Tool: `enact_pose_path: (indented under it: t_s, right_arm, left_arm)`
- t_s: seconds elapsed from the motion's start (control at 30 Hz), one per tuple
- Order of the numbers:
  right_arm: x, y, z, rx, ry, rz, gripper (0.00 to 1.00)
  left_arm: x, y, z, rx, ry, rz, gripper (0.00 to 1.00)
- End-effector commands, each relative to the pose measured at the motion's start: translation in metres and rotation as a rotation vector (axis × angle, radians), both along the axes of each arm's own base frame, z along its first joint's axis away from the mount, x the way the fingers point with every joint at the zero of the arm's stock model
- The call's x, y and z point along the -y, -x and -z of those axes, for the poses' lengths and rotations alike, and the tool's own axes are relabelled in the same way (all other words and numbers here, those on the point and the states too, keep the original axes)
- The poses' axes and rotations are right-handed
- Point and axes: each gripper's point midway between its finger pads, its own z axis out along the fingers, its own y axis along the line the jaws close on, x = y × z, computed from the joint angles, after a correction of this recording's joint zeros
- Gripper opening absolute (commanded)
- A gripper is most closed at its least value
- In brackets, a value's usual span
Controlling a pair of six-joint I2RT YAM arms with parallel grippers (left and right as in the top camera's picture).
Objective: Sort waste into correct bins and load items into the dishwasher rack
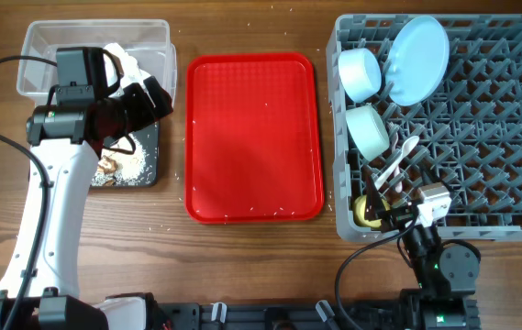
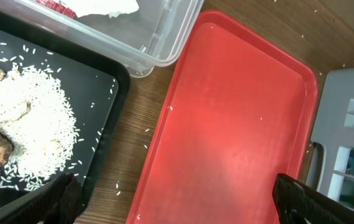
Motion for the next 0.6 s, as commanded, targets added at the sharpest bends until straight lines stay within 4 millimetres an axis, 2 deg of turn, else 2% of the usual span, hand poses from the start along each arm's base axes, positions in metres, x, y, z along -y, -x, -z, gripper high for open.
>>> enact_pose_path:
  t_s: [0.0, 0.07, 0.17, 0.27, 0.3, 0.4, 0.57]
  right_arm:
    - [0.003, -0.001, 0.001, -0.009, -0.018, 0.018, 1.0]
    - [0.003, -0.001, 0.001, -0.009, -0.018, 0.018, 1.0]
    - [0.003, -0.001, 0.001, -0.009, -0.018, 0.018, 1.0]
    - [0.003, -0.001, 0.001, -0.009, -0.018, 0.018, 1.0]
    - [0.003, -0.001, 0.001, -0.009, -0.019, 0.018, 1.0]
    - [0.003, -0.001, 0.001, -0.009, -0.018, 0.018, 1.0]
    - [0.003, -0.001, 0.001, -0.01, -0.019, 0.018, 1.0]
  left_arm:
    - [-0.003, -0.002, -0.005, 0.014, -0.008, -0.005, 1.0]
    - [-0.003, -0.001, -0.009, 0.026, -0.009, -0.004, 1.0]
    - [-0.003, 0.003, -0.027, 0.091, -0.013, -0.009, 1.0]
    - [-0.002, 0.004, -0.059, 0.316, -0.002, -0.022, 1.0]
    - [-0.002, 0.007, -0.062, 0.37, -0.004, -0.022, 1.0]
    - [-0.001, 0.027, -0.061, 0.537, -0.009, -0.02, 1.0]
    - [0.001, 0.072, -0.032, 0.761, -0.015, -0.019, 1.0]
